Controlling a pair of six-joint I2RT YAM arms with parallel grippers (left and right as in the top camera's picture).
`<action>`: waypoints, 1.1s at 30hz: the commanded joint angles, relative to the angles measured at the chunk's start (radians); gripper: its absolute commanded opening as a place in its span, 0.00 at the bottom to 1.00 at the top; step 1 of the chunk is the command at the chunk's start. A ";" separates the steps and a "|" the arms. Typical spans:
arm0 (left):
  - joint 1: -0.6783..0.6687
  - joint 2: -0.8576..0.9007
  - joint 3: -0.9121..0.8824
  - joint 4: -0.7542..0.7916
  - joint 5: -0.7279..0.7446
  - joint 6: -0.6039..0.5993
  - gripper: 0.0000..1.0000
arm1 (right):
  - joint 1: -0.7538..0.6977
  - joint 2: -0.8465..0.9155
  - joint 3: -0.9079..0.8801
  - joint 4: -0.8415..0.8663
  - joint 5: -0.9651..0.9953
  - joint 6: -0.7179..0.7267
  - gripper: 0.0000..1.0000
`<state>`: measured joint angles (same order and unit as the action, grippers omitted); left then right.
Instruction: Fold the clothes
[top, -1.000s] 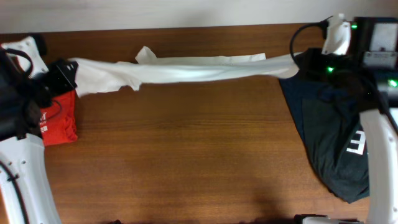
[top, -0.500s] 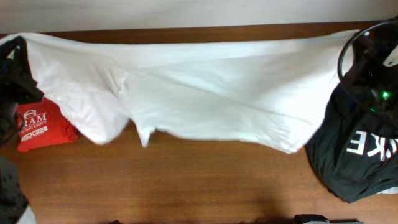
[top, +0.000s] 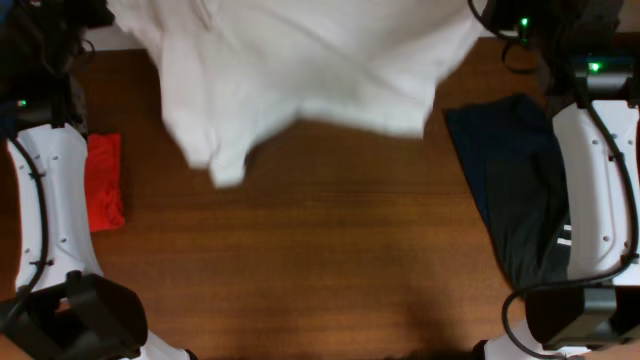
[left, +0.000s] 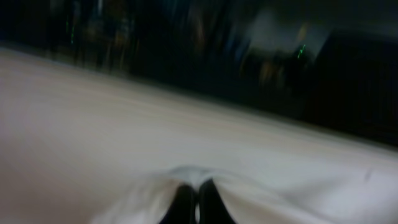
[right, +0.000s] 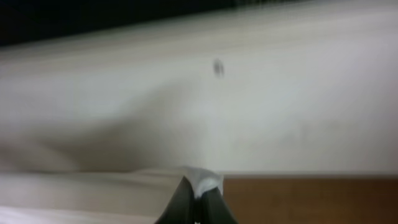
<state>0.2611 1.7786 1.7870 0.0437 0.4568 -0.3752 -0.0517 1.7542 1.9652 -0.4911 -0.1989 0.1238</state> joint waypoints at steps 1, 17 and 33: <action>0.058 -0.031 0.130 0.047 -0.033 -0.085 0.00 | -0.010 -0.054 0.119 -0.009 0.081 0.011 0.04; -0.066 0.266 0.255 -1.622 -0.062 0.416 0.00 | -0.008 0.265 0.108 -1.064 0.207 -0.049 0.04; -0.052 0.200 -0.335 -1.546 -0.310 0.335 0.00 | -0.009 0.251 -0.355 -1.077 0.204 -0.024 0.04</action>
<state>0.1696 2.0827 1.5337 -1.5333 0.2653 0.0296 -0.0528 2.0300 1.6329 -1.5677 -0.0147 0.0826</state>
